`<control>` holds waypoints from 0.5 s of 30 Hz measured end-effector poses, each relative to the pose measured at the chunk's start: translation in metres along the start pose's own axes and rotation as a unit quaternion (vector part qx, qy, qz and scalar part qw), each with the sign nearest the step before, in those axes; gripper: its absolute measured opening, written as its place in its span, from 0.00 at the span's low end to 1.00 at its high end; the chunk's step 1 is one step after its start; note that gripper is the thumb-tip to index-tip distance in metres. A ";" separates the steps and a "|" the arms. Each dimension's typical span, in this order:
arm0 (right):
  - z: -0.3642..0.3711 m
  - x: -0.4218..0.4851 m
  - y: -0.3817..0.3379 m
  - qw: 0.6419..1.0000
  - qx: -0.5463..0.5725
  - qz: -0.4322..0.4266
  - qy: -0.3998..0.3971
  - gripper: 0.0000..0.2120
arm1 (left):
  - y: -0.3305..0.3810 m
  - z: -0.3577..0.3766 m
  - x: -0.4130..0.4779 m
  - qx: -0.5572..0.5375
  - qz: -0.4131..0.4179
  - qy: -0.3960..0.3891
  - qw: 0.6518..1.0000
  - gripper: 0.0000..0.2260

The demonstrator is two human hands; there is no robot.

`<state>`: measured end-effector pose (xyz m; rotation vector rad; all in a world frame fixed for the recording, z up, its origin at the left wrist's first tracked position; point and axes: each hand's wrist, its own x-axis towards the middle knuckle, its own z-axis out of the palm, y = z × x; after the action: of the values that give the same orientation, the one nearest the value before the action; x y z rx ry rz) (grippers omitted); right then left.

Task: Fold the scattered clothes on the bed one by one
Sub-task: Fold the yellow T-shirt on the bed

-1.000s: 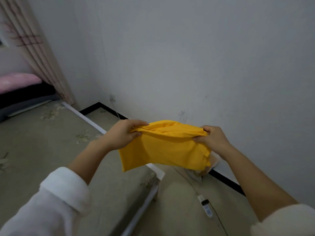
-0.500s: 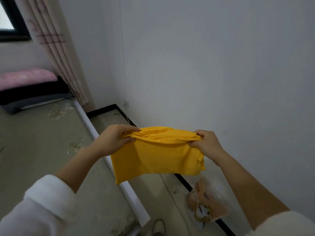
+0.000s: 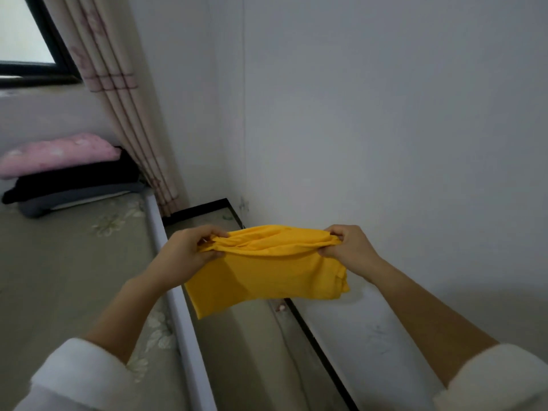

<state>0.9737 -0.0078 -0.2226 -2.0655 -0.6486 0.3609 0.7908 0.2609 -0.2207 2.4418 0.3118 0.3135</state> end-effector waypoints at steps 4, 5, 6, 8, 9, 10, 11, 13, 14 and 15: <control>0.014 0.085 0.001 0.999 -0.004 -0.015 -0.037 0.09 | -0.024 -0.005 0.047 0.005 -0.027 0.028 0.999 0.13; 0.019 0.107 0.001 0.999 -0.005 -0.018 -0.044 0.09 | -0.033 -0.007 0.059 0.005 -0.034 0.033 0.999 0.13; 0.024 0.128 0.001 0.998 -0.004 -0.024 -0.053 0.08 | -0.041 -0.009 0.071 0.004 -0.043 0.037 0.998 0.13; 0.034 0.173 -0.001 0.996 -0.005 -0.040 -0.074 0.07 | -0.058 -0.016 0.095 0.005 -0.060 0.042 0.997 0.13; 0.040 0.195 -0.003 0.995 -0.003 -0.048 -0.086 0.07 | -0.067 -0.019 0.107 0.006 -0.068 0.044 0.997 0.13; 0.046 0.216 -0.005 0.994 0.000 -0.055 -0.097 0.07 | -0.075 -0.024 0.118 0.006 -0.077 0.044 0.996 0.13; 0.052 0.238 -0.009 0.992 0.002 -0.060 -0.107 0.07 | -0.083 -0.029 0.131 0.009 -0.086 0.043 0.995 0.12; 0.065 0.282 -0.017 0.990 0.001 -0.063 -0.124 0.06 | -0.099 -0.041 0.156 0.019 -0.107 0.036 0.993 0.14; 0.072 0.303 -0.021 0.989 -0.003 -0.066 -0.133 0.05 | -0.108 -0.047 0.167 0.026 -0.119 0.035 0.992 0.15; 0.080 0.325 -0.026 0.987 -0.008 -0.072 -0.144 0.04 | -0.117 -0.053 0.179 0.029 -0.132 0.041 0.990 0.17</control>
<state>1.1931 0.2452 -0.2459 -1.9839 -0.9700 0.5776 0.9265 0.4342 -0.2281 2.4114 0.6805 0.2917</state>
